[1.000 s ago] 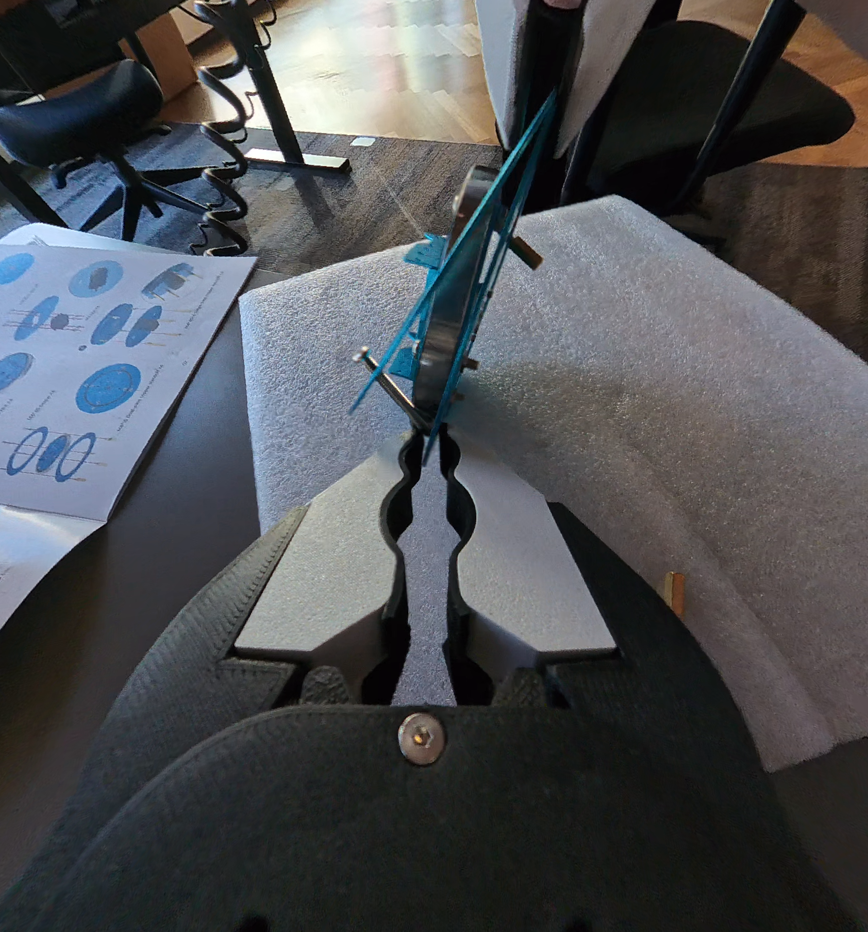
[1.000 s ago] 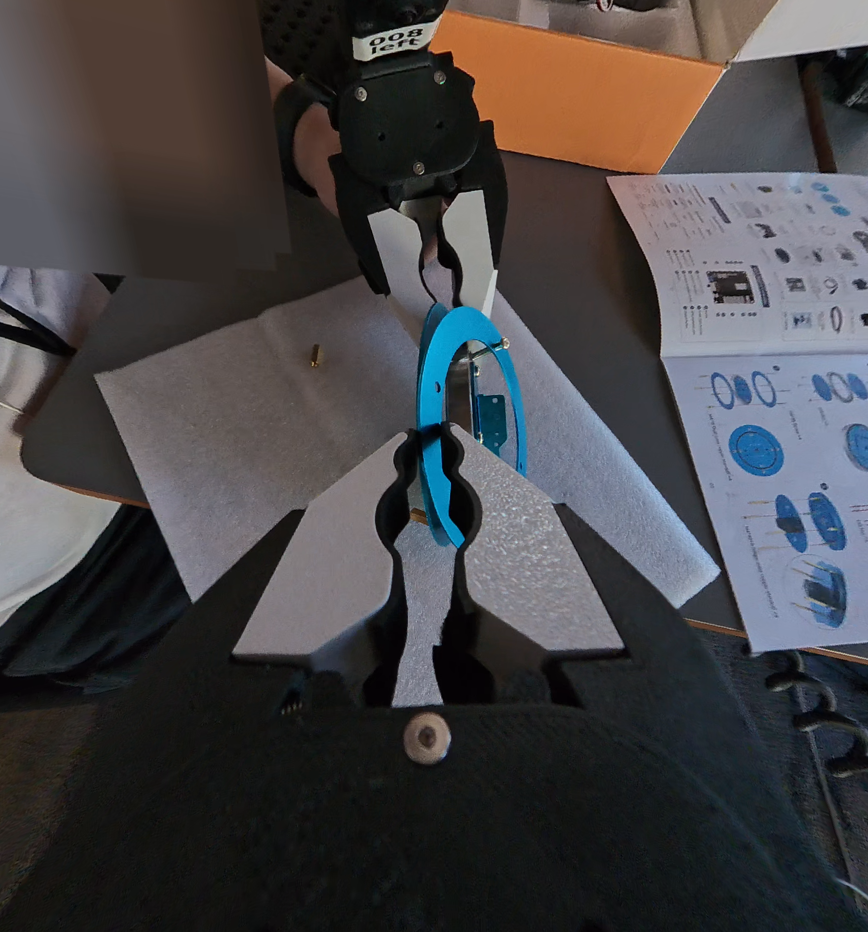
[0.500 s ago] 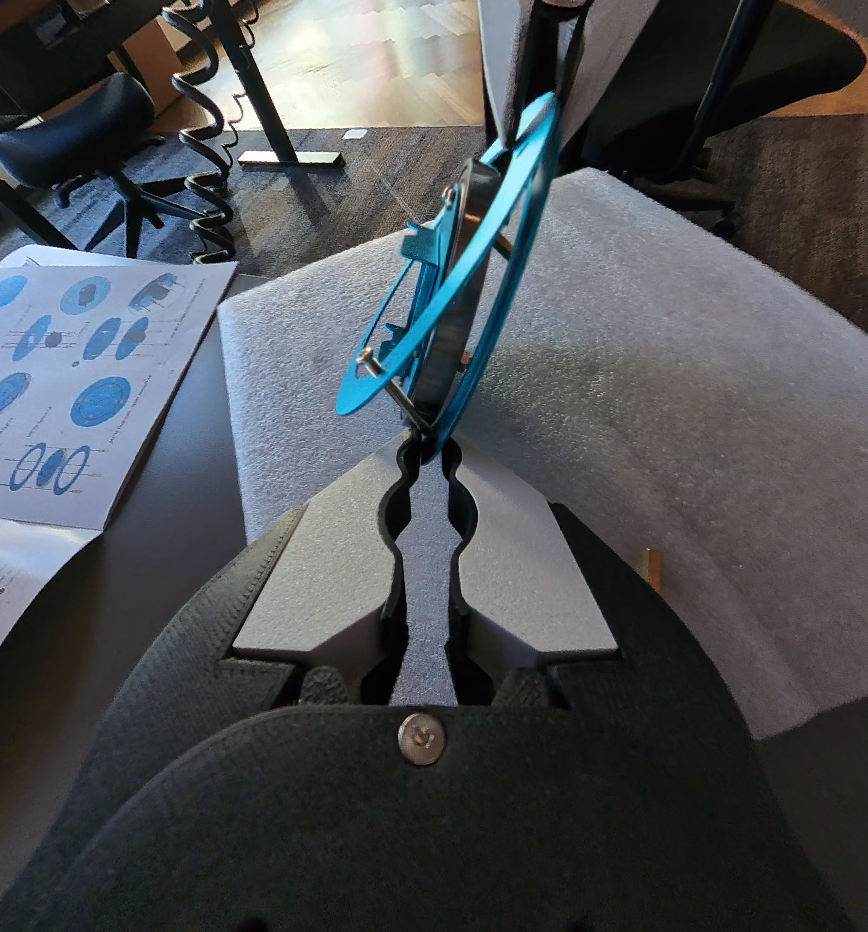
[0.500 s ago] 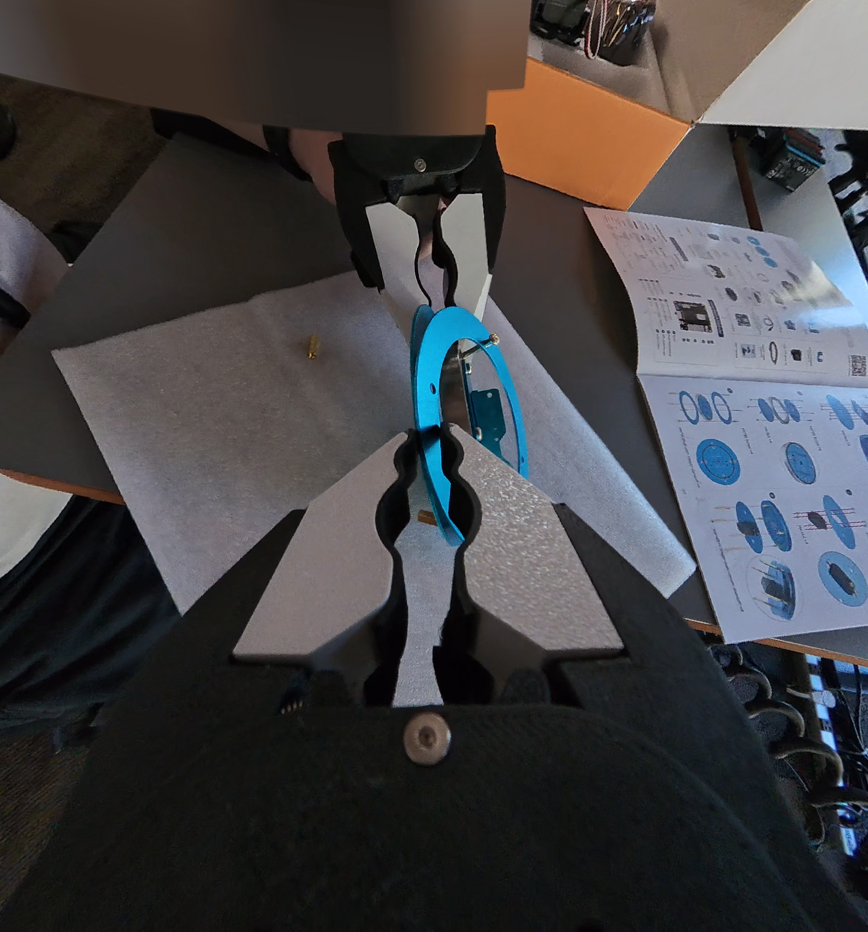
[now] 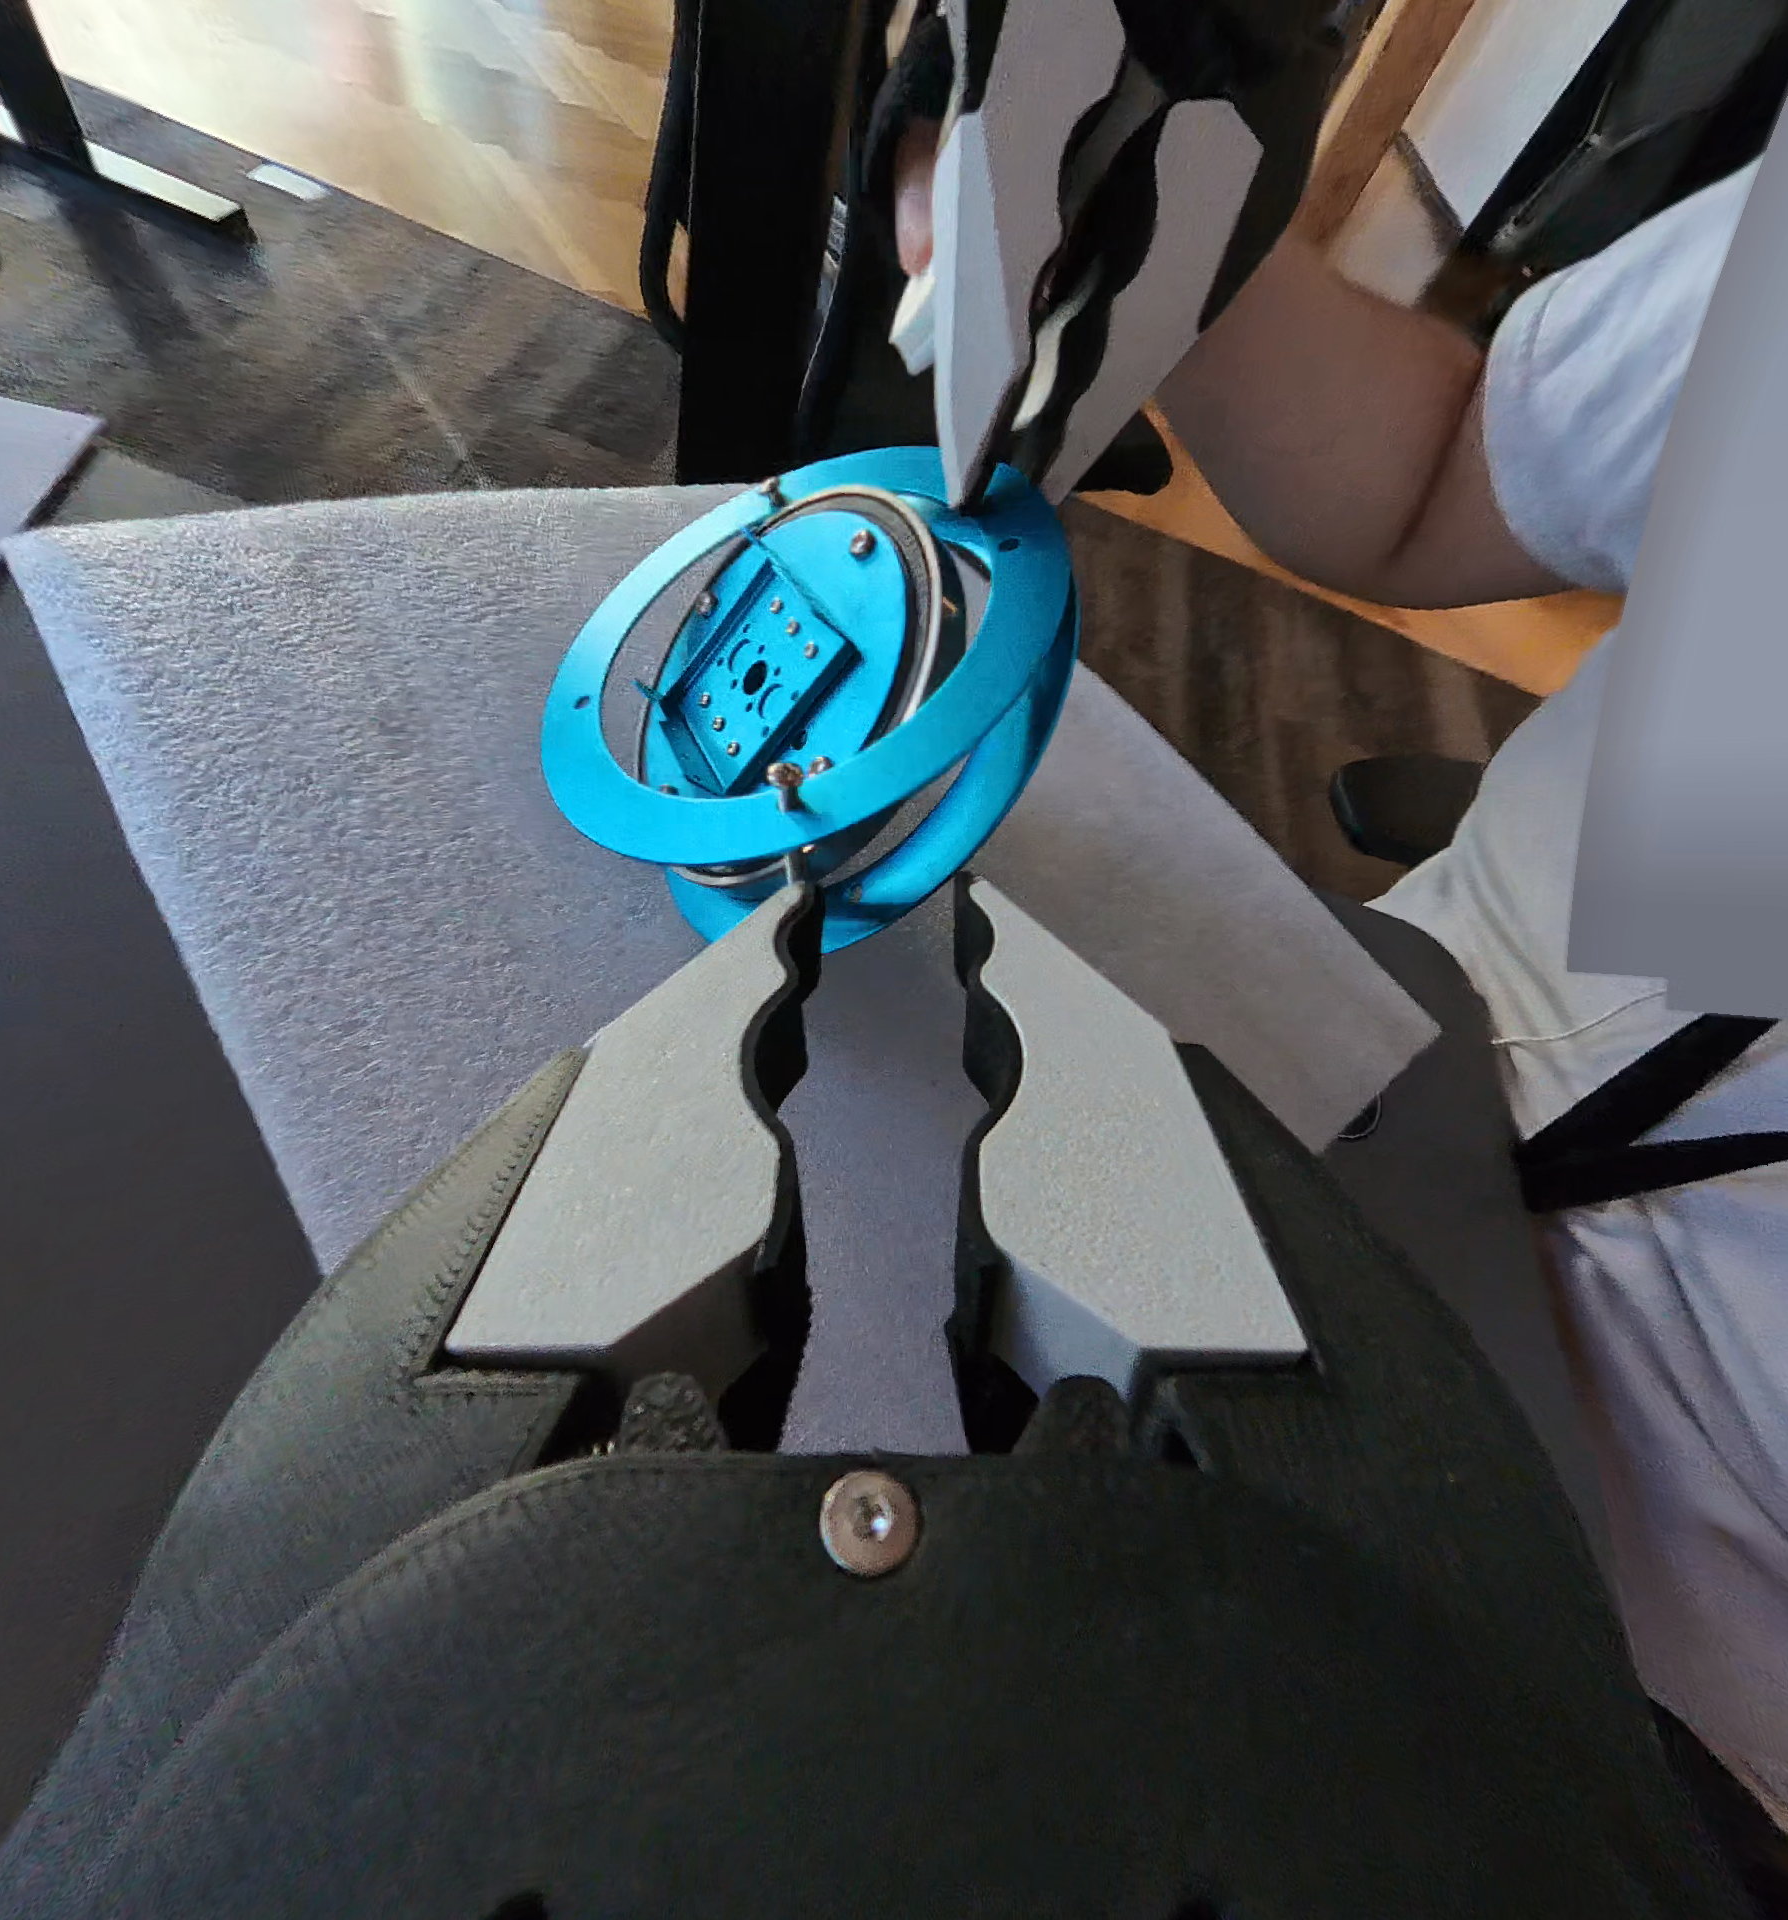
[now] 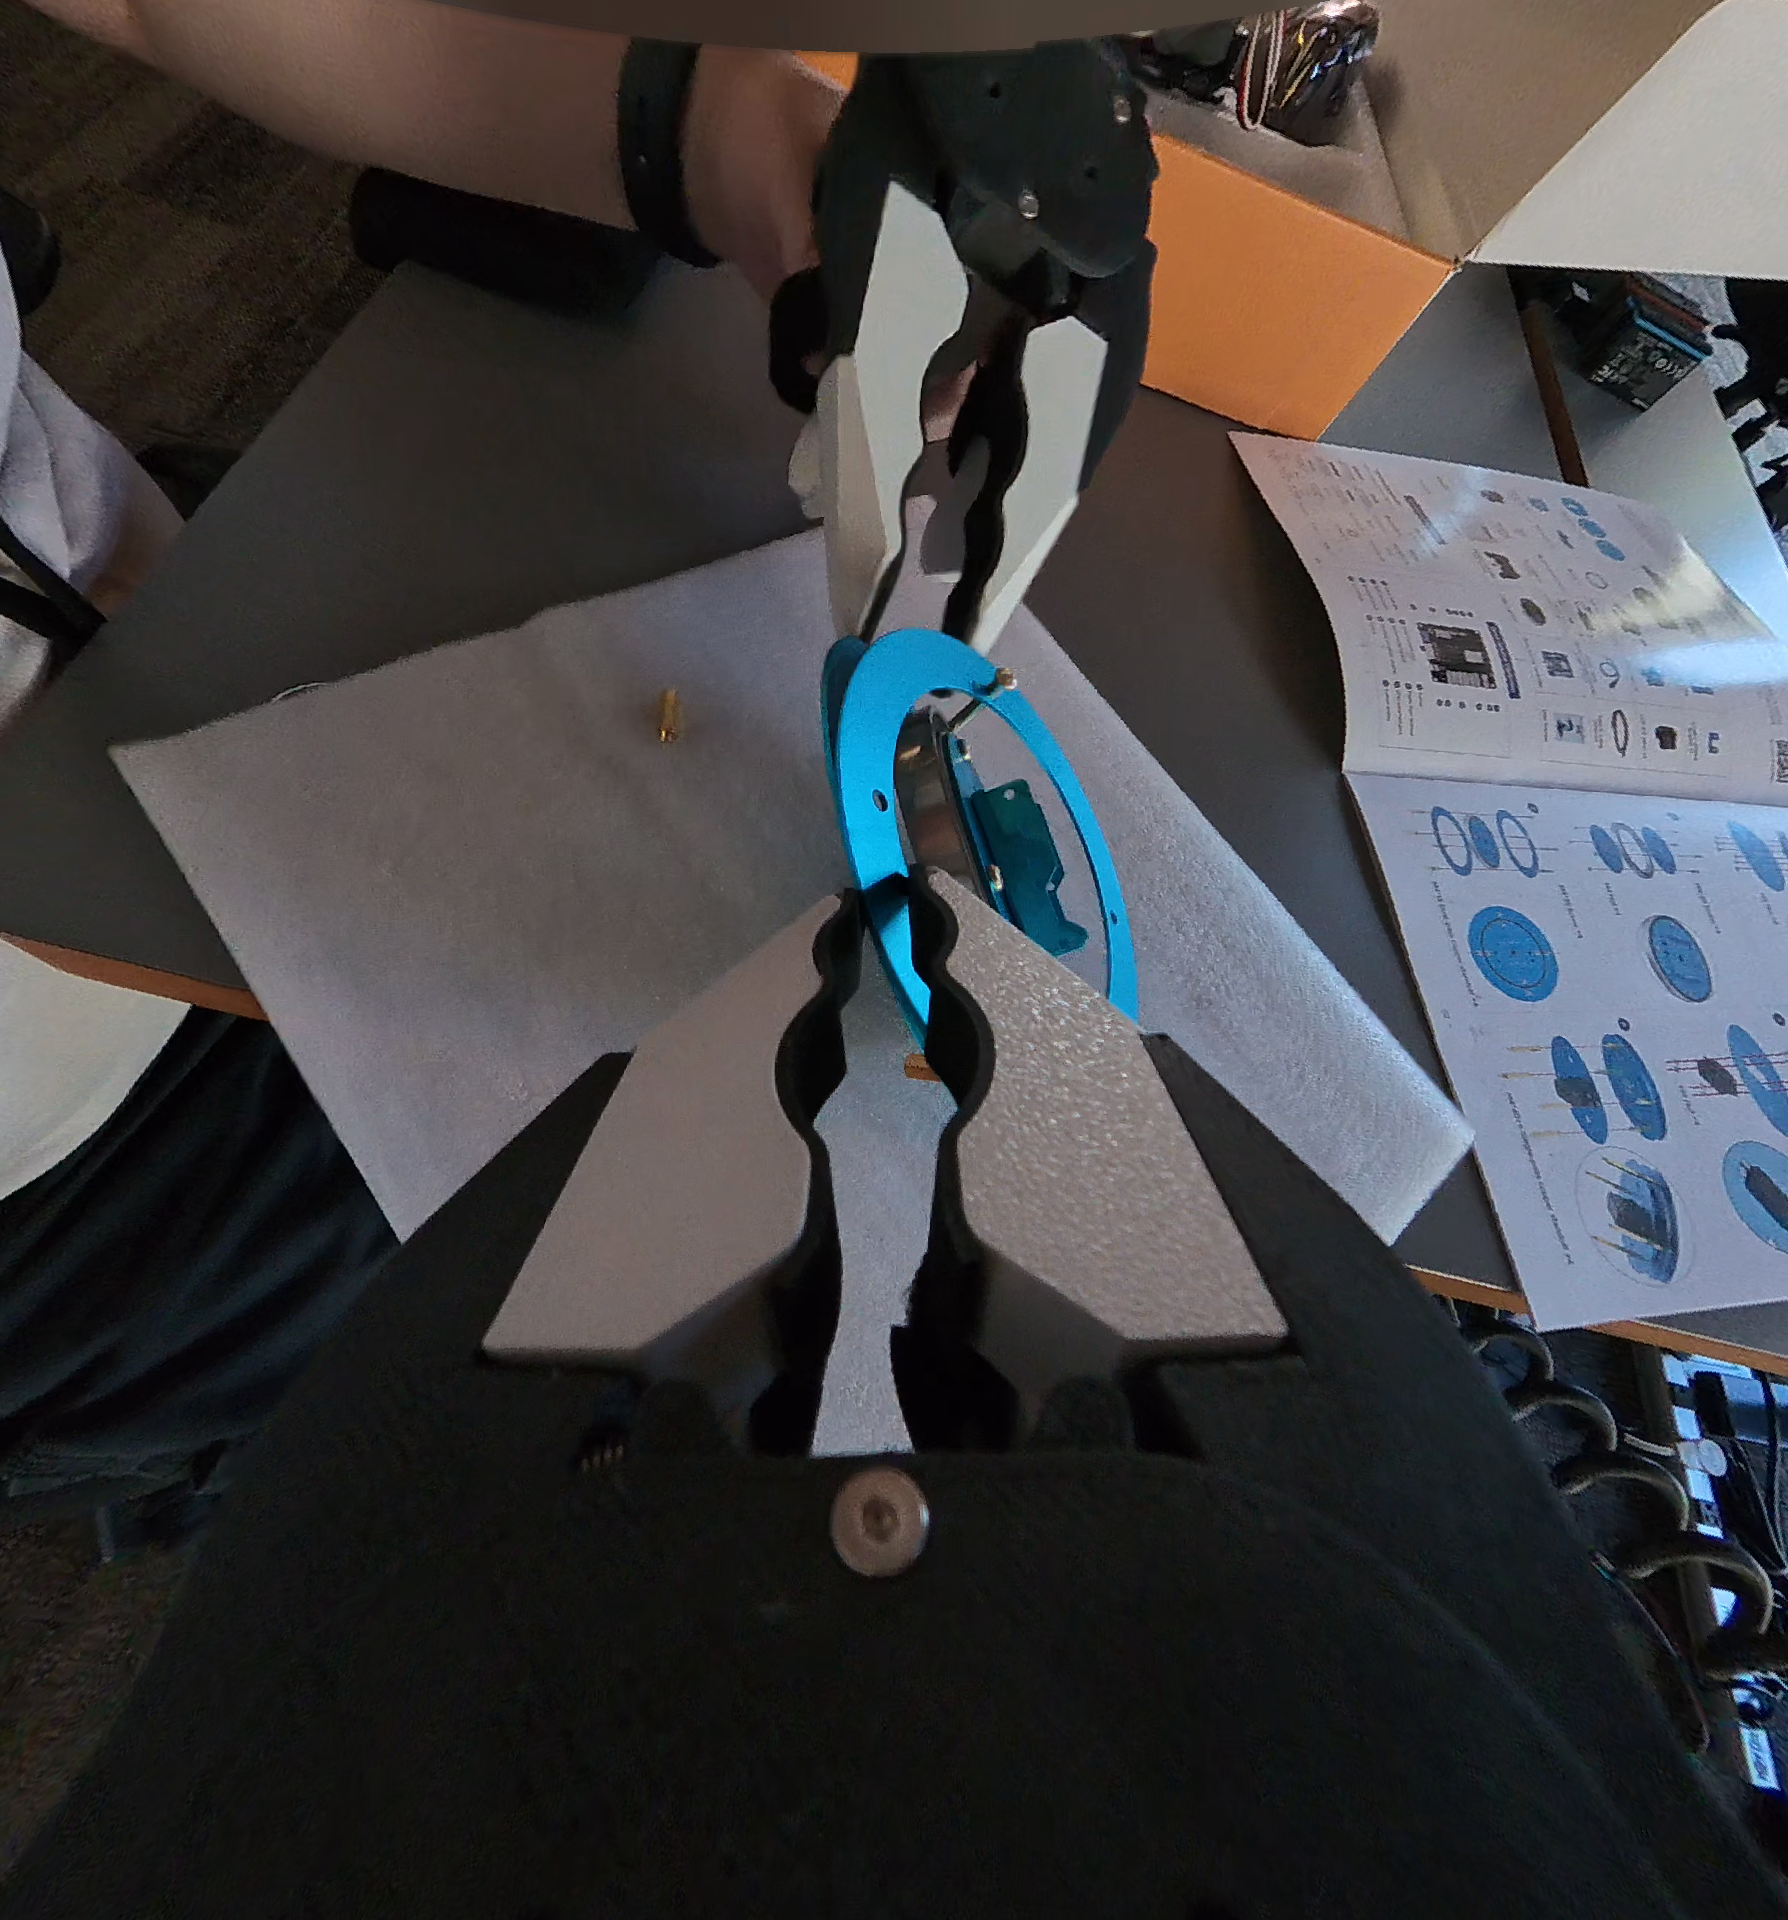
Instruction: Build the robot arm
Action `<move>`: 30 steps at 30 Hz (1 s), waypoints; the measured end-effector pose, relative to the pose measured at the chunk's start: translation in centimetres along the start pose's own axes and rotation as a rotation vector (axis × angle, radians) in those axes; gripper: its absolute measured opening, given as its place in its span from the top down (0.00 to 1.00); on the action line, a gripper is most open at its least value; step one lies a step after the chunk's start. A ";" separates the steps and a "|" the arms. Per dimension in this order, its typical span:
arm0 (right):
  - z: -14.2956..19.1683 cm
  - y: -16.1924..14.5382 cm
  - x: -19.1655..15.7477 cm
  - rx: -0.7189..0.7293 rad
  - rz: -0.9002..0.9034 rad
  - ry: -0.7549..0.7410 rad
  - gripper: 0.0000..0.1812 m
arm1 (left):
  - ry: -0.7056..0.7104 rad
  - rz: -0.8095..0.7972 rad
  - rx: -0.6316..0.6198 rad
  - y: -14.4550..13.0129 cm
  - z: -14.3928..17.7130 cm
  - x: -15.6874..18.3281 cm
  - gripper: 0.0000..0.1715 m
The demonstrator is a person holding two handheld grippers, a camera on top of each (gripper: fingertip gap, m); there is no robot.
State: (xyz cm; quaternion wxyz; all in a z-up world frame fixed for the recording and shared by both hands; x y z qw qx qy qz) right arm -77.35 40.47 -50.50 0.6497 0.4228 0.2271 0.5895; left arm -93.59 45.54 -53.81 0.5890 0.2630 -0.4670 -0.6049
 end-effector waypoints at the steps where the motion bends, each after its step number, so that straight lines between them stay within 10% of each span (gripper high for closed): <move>1: 0.0 0.0 0.0 0.005 -0.001 0.002 0.96 | 0.004 0.019 -0.003 0.0 0.2 -0.4 0.83; 30: 0.1 0.4 1.0 0.012 -0.007 0.025 0.97 | -0.236 0.424 0.165 -0.6 -0.5 -2.8 1.00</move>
Point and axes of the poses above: each gripper's, where its closed fingertips meet, z back along the fingers, y out of its top, x = y × z across the jaws, the point moved 6 cm from there along z, back along the fingers, and after that the axes turned 3 degrees about -z, right-handed, at the moved point
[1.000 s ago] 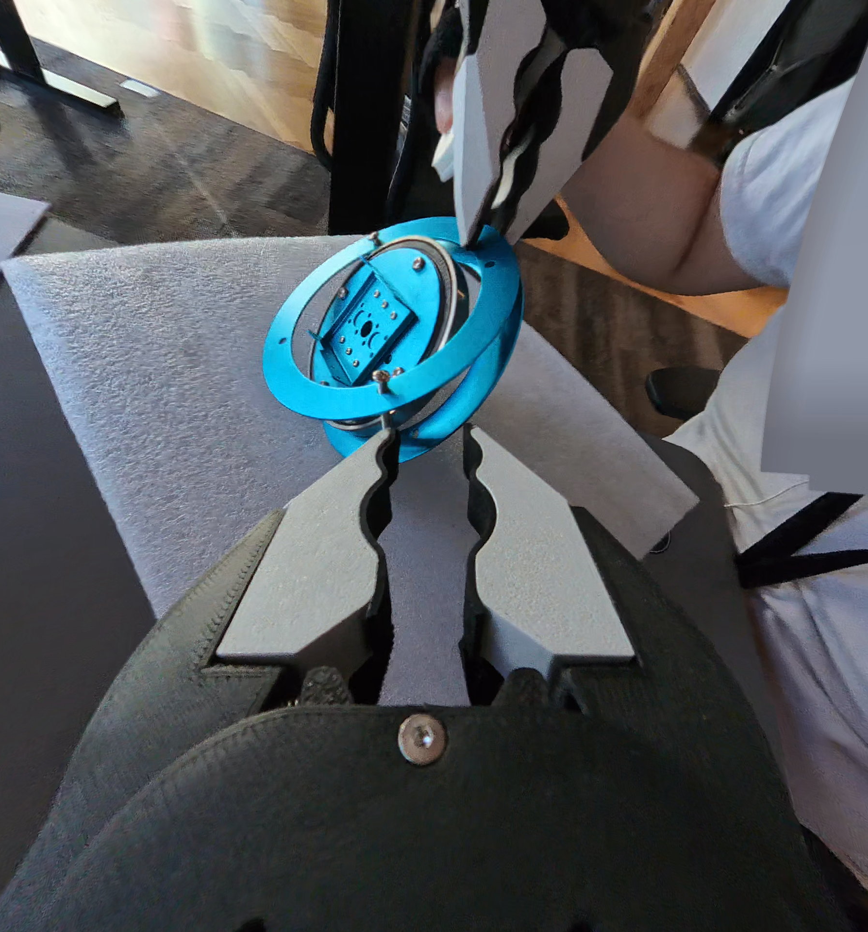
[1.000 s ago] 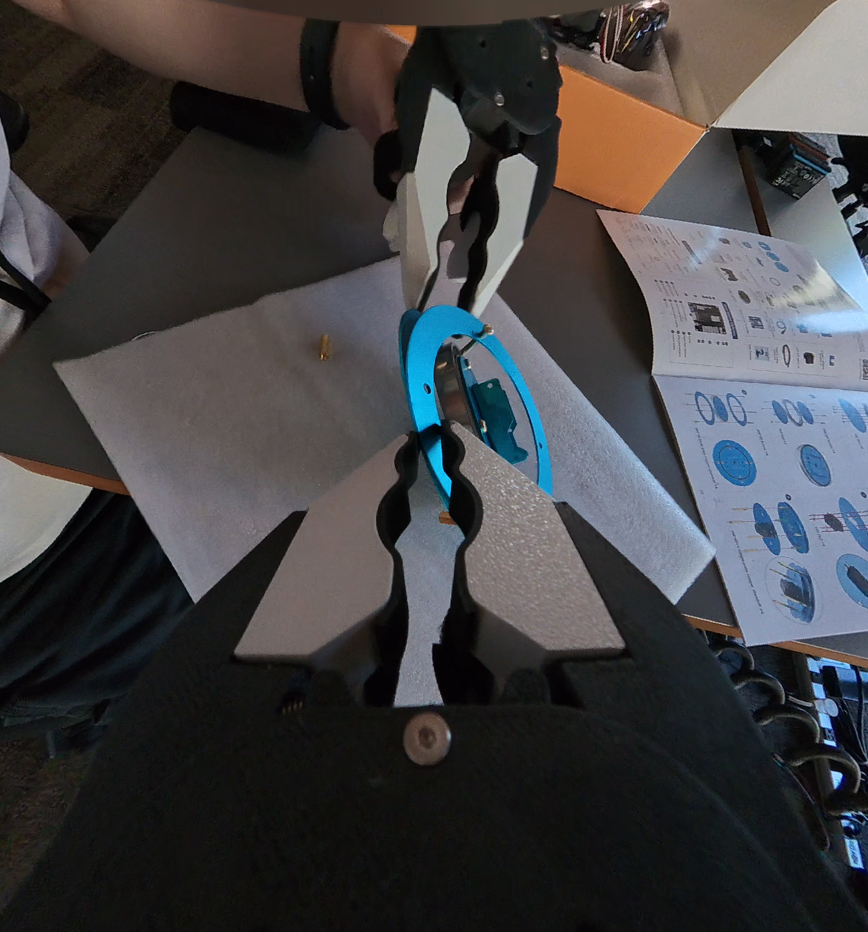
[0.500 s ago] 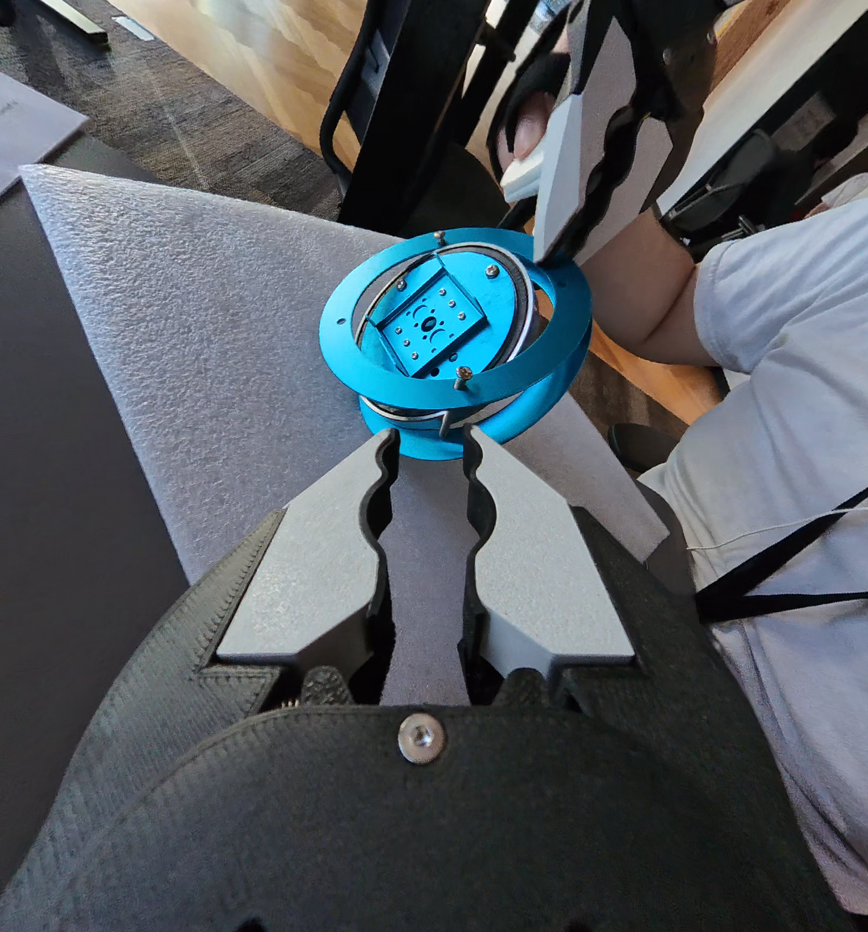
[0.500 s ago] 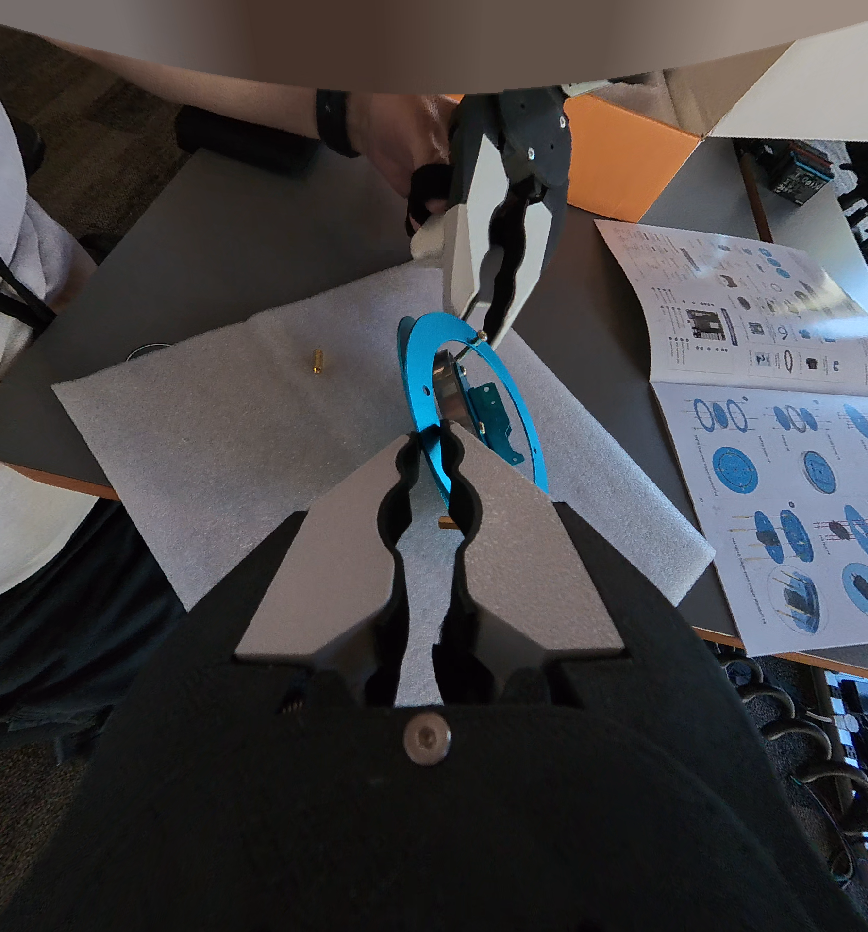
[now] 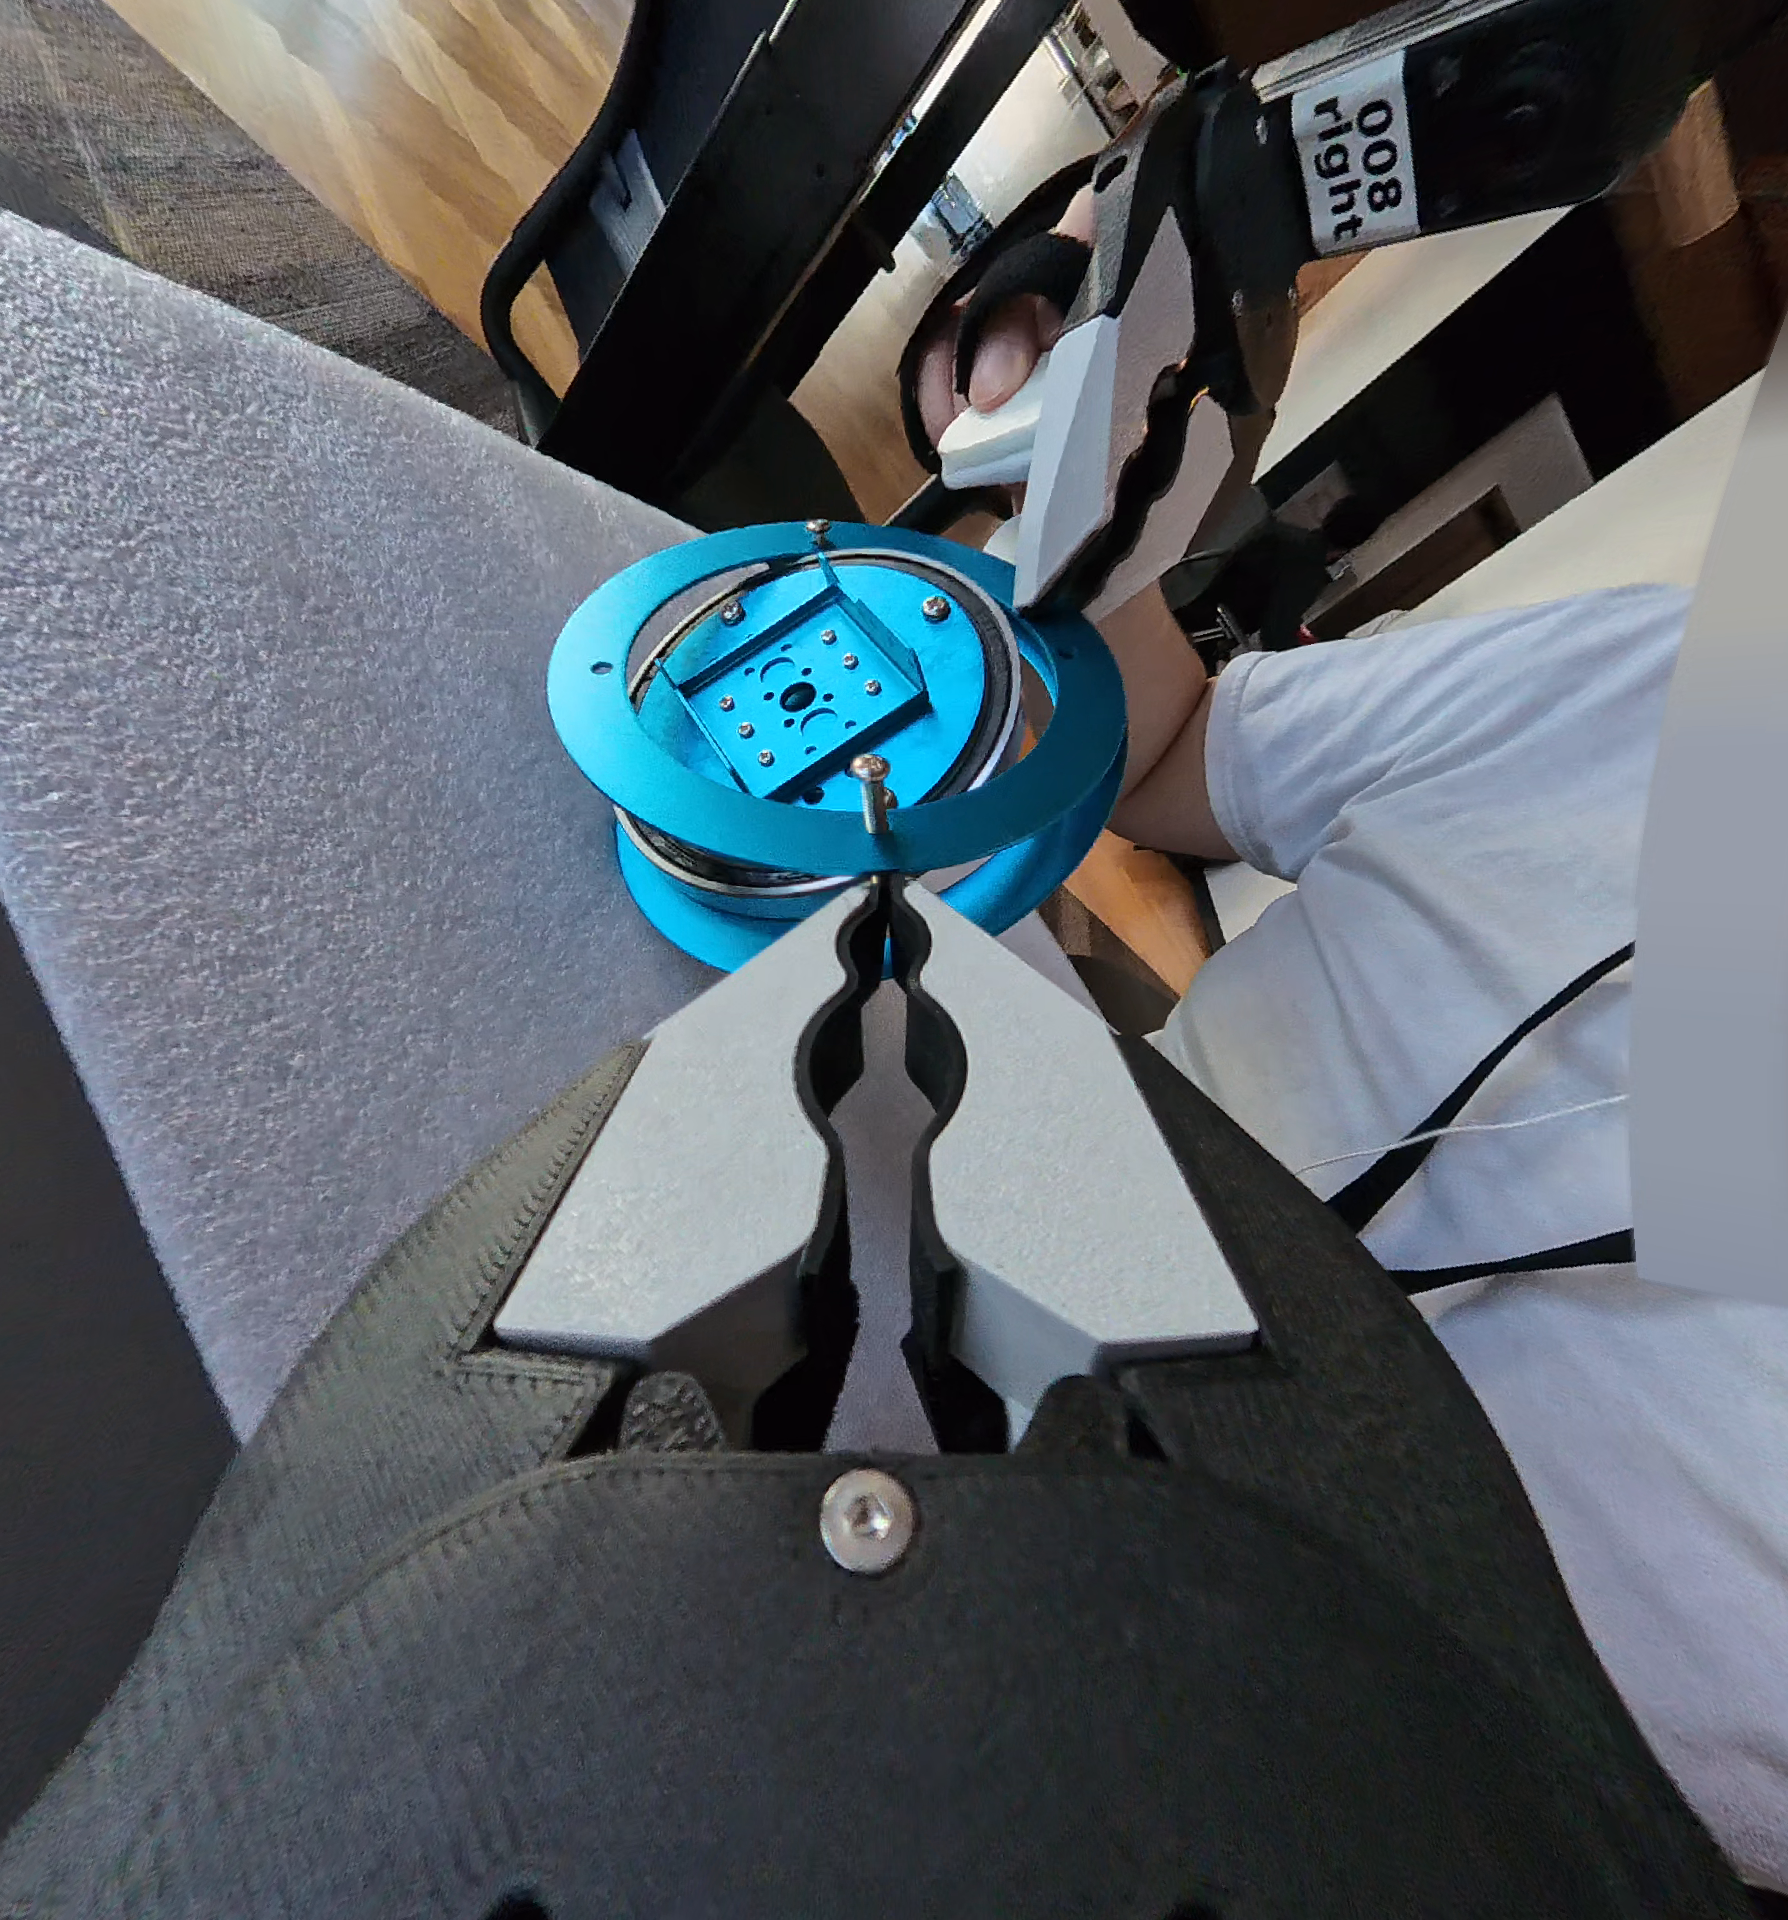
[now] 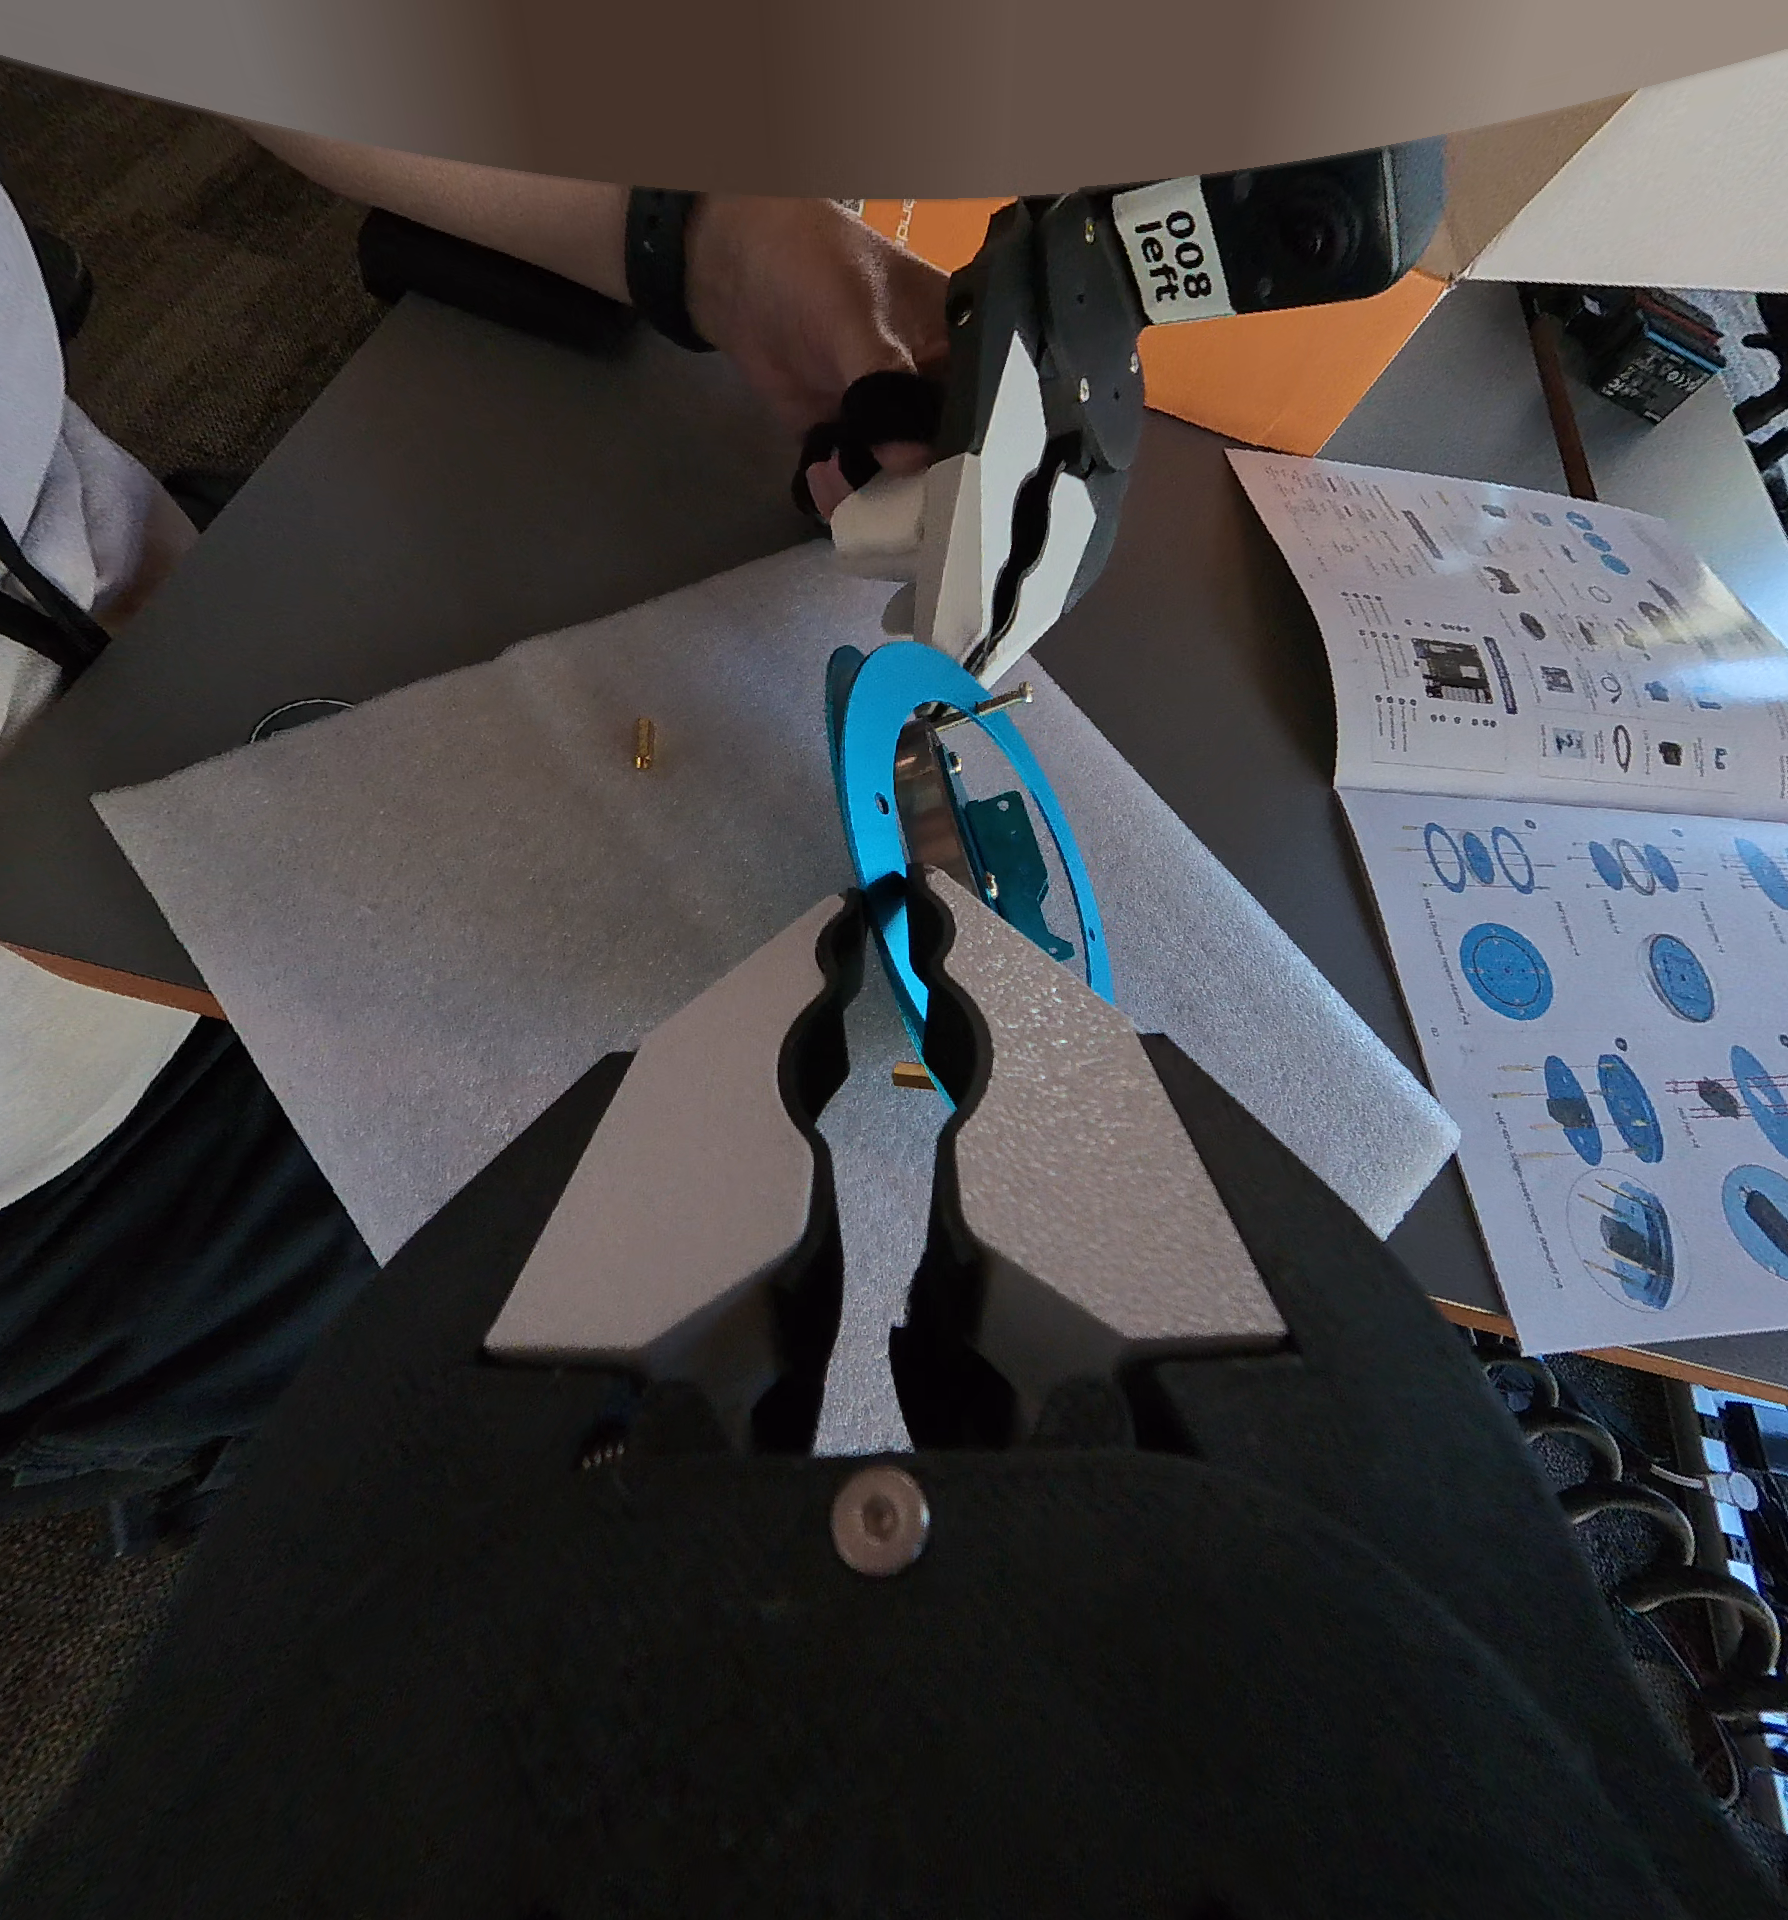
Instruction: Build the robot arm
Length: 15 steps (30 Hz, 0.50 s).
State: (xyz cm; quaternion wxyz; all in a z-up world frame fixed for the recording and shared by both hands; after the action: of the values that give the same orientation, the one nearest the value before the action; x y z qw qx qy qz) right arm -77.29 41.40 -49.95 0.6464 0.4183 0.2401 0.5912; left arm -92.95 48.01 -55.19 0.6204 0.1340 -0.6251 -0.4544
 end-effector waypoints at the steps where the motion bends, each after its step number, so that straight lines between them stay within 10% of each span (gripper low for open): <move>1: 0.0 0.0 0.0 0.001 -0.001 0.000 0.97 | 0.000 0.004 0.001 0.0 0.0 0.0 1.00; 10: 0.0 0.0 0.0 0.000 0.000 0.002 0.97 | 0.038 0.013 0.013 0.2 1.4 0.1 0.96; 15: 0.1 -0.1 0.3 0.012 -0.015 0.009 0.97 | 0.348 -0.431 -0.080 1.3 2.2 1.4 0.82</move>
State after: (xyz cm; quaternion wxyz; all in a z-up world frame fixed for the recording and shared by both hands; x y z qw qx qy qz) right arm -77.11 41.63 -49.90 0.6473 0.4175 0.2497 0.5868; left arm -94.67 48.53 -52.95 0.6122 0.3155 -0.4477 -0.5702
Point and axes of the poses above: each gripper's, where its closed fingertips meet, z back along the fingers, y out of its top, x = y × z across the jaws, the point moved 6 cm from there along z, back along the fingers, and after that the axes turned 3 degrees about -z, right-handed, at the moved point
